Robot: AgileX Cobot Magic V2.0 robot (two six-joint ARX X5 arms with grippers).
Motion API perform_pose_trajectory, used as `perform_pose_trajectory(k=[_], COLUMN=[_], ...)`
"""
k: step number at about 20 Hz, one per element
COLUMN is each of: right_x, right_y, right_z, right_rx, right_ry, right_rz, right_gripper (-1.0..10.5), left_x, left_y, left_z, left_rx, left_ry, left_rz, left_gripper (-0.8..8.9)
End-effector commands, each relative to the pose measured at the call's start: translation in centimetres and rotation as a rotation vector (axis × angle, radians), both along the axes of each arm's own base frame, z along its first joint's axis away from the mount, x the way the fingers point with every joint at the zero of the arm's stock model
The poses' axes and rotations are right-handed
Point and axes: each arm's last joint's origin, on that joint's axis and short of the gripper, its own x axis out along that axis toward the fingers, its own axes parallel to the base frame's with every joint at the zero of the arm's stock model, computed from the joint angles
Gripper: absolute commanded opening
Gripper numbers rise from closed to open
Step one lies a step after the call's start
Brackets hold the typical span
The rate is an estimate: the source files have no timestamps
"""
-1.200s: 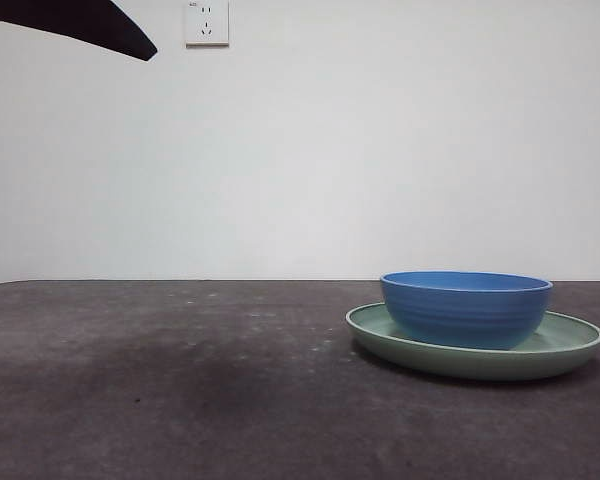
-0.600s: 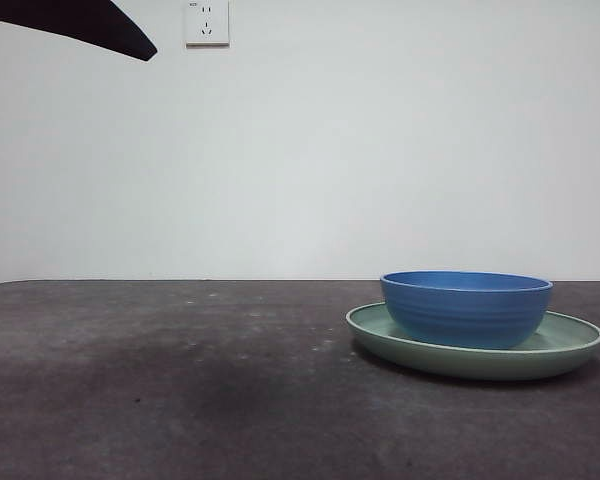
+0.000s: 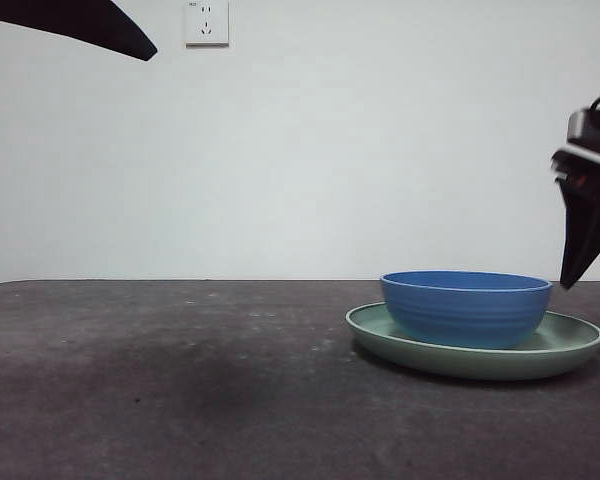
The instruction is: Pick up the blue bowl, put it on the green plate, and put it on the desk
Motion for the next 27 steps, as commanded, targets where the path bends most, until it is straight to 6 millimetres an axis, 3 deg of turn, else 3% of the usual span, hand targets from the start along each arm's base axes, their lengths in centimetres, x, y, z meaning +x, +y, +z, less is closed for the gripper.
perform_pose_trajectory(k=[1,5,10,12,14,18,23,27], right_x=[1.1,2.1,2.6,2.7,2.8,2.8,2.8,2.3], right_y=[0.0,0.1,0.1,0.1,0.1,0.1,-0.3,-0.2], right_z=[-1.0,-2.4,-3.4,-3.5,-3.4,-3.4,-2.6,-0.7], right_rx=[0.000,0.017,0.029,0.033,0.045,0.043,0.086,0.124], right_ry=[0.004,0.006,0.015,0.011,0.001,0.001,-0.026,-0.080], right_rz=[0.008,0.016,0.017,0.020,0.026,0.023,-0.004,-0.009], right_gripper=[3.2,2.1,1.7,1.3,0.3,0.1,0.1,0.1], left_x=[0.0,0.1,0.1,0.0,0.1,0.1,0.1,0.1], left_y=[-0.2,-0.2,-0.2,-0.2,-0.2,-0.3,-0.2,-0.2], left_z=[0.0,0.1,0.1,0.1,0.1,0.1,0.1,0.1], left_rx=[0.000,0.000,-0.002,-0.002,-0.003,-0.005,-0.003,-0.004], left_ry=[-0.009,-0.009,-0.006,-0.006,-0.007,-0.010,-0.008,-0.008], left_rz=[-0.018,-0.018,-0.015,-0.015,-0.015,-0.015,-0.015,-0.015], left_gripper=[2.50,2.50,2.50,2.50,2.50,2.50,2.50,2.50])
